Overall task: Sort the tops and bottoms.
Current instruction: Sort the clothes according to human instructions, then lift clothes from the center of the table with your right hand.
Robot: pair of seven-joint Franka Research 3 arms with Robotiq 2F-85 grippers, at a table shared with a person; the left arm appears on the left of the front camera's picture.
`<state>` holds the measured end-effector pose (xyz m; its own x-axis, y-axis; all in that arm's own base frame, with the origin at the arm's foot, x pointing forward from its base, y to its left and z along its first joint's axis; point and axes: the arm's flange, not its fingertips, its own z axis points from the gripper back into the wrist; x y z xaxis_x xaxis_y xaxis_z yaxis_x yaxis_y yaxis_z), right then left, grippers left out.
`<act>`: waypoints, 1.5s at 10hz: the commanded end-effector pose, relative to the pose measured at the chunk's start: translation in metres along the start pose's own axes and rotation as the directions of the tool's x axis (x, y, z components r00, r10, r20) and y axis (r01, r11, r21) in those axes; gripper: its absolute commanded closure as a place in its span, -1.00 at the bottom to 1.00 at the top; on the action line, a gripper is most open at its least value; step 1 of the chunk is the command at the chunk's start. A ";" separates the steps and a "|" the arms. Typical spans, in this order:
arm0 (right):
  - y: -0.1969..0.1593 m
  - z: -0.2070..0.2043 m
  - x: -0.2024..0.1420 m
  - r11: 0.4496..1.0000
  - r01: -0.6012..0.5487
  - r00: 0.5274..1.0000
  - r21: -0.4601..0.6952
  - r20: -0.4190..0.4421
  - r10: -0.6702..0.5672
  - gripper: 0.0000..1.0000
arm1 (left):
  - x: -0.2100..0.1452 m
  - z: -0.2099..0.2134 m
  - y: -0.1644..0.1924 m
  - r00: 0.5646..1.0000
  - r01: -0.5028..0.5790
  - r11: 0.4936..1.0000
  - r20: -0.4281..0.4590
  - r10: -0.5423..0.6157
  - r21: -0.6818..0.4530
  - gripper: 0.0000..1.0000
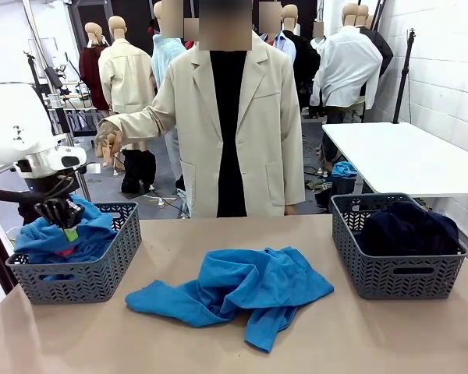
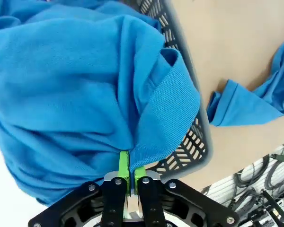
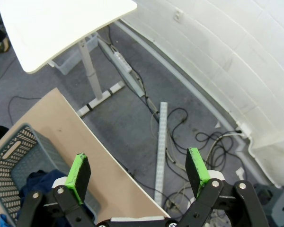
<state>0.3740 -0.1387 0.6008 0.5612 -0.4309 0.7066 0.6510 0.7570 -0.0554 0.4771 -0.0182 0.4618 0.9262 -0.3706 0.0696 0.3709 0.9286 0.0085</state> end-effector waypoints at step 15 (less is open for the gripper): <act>0.001 -0.001 -0.002 1.000 -0.010 1.000 -0.005 -0.002 0.010 -1.00 | -0.015 0.161 -0.024 0.947 0.125 0.965 0.263 -0.186 0.230 -0.76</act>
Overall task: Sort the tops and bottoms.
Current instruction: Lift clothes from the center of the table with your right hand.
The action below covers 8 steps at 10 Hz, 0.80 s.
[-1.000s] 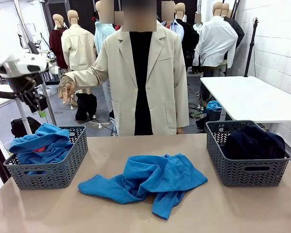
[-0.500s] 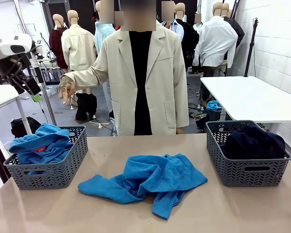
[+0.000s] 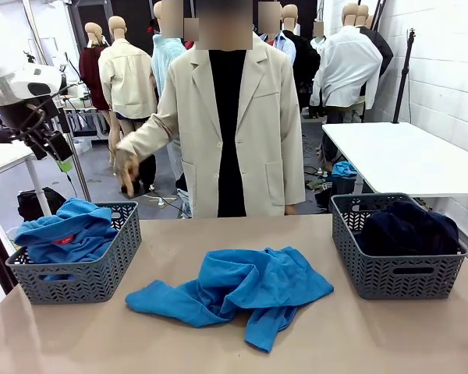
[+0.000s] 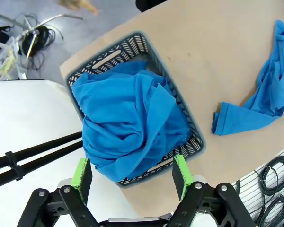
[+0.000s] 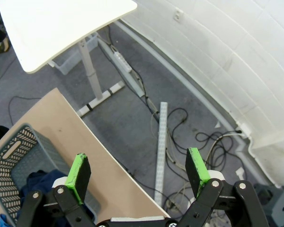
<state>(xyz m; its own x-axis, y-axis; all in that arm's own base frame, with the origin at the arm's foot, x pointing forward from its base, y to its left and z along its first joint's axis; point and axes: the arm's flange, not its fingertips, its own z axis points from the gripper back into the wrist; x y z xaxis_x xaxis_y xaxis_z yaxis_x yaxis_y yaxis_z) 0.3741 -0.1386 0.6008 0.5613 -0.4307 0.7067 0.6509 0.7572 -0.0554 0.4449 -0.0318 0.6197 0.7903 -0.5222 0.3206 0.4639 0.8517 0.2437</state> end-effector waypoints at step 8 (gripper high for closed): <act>0.001 -0.001 -0.002 1.000 -0.010 1.000 -0.005 -0.002 0.010 -1.00 | -0.180 0.085 0.132 0.847 -0.519 0.846 0.206 0.489 0.125 -0.76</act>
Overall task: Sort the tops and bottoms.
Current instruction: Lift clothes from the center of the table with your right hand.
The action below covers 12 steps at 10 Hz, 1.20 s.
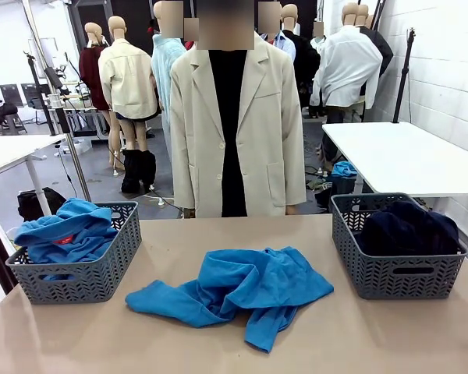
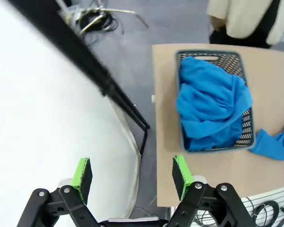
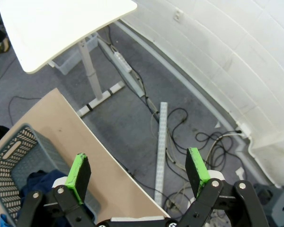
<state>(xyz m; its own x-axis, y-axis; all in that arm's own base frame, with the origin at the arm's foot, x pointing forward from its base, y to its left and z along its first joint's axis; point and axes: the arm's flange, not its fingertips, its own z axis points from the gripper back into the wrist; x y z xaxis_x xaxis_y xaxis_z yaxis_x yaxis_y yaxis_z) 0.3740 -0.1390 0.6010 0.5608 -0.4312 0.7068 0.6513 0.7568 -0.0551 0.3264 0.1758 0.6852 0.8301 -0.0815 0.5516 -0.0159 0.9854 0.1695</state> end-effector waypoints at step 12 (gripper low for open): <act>0.190 0.146 -0.225 0.505 -0.525 0.663 0.686 -0.042 0.747 -1.00 | 0.000 0.000 0.000 1.000 0.000 1.000 0.000 0.000 0.000 -0.76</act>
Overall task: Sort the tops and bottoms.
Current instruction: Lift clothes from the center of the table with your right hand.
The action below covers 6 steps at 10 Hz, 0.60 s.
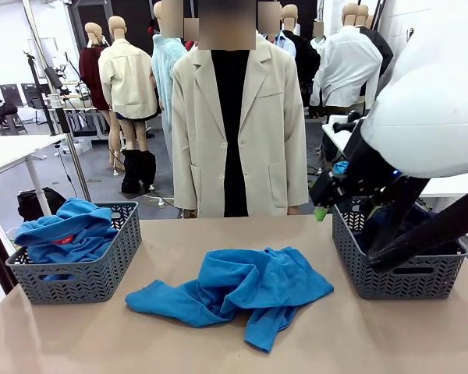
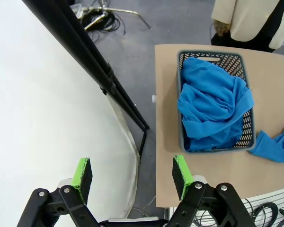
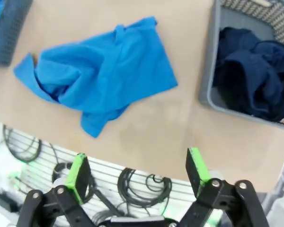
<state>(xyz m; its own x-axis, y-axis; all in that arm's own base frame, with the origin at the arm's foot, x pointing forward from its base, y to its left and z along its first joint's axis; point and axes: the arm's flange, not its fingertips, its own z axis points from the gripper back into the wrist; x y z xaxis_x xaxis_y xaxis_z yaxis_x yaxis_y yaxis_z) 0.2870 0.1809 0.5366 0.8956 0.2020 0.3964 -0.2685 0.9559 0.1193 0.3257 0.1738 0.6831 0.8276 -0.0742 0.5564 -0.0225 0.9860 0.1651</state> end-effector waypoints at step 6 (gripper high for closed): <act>0.010 0.009 0.004 0.993 -0.109 0.992 -0.041 0.054 0.112 -1.00 | 0.002 0.001 0.002 1.000 0.008 1.000 -0.004 -0.008 0.000 -0.76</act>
<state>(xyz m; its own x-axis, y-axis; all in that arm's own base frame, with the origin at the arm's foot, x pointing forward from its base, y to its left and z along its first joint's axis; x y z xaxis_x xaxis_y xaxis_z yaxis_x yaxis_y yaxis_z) 0.2854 0.1761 0.5471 0.8773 0.2104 0.4313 -0.2749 0.9570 0.0922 0.3256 0.1739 0.6836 0.8271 -0.0743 0.5571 -0.0228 0.9860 0.1654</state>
